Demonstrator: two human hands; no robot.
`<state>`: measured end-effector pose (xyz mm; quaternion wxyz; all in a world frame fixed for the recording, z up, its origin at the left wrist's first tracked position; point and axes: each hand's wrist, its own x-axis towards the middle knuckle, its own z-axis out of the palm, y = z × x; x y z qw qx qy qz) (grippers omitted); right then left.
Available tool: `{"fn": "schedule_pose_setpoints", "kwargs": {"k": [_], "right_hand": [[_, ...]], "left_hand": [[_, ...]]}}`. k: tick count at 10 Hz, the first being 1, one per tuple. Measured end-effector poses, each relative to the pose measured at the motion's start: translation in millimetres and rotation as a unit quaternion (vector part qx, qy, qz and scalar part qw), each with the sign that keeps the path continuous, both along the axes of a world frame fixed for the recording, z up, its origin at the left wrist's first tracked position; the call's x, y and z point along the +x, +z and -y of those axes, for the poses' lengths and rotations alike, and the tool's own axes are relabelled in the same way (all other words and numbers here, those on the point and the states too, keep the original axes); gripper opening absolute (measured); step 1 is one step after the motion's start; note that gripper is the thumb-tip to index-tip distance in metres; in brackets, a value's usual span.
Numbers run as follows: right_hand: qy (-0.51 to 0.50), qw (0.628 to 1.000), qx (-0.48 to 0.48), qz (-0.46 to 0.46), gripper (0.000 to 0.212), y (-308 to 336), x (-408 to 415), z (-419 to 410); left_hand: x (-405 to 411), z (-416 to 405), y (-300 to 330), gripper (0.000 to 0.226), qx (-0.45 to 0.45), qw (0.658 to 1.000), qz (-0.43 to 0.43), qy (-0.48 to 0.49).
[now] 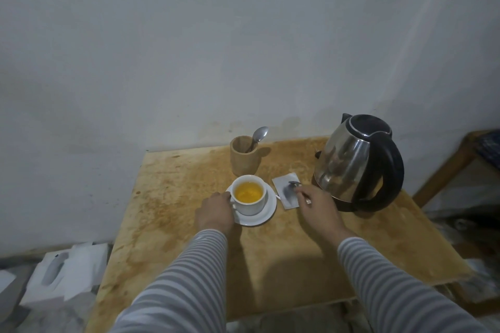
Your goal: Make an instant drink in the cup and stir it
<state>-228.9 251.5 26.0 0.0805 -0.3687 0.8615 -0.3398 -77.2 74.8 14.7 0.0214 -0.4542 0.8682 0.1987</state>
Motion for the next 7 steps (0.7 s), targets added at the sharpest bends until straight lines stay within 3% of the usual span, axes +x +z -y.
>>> {"fn": "schedule_pose_setpoints", "kwargs": {"k": [1,5,6,7], "right_hand": [[0.030,0.995,0.090,-0.023,0.037,-18,6,-12],[0.095,0.951,0.287,-0.068,0.067,-57,10,-21],[0.084,0.955,0.275,-0.074,0.068,-55,9,-20],[0.109,0.967,0.193,-0.124,0.065,-64,25,-31]], "left_hand": [[2,-1,-2,0.039,0.000,1.000,-0.014,0.004],[8,-2,-4,0.042,0.016,0.998,-0.056,0.002],[7,-1,-1,0.043,0.021,0.998,-0.057,-0.006],[11,1,-7,0.047,-0.004,0.997,-0.075,-0.027]]}}
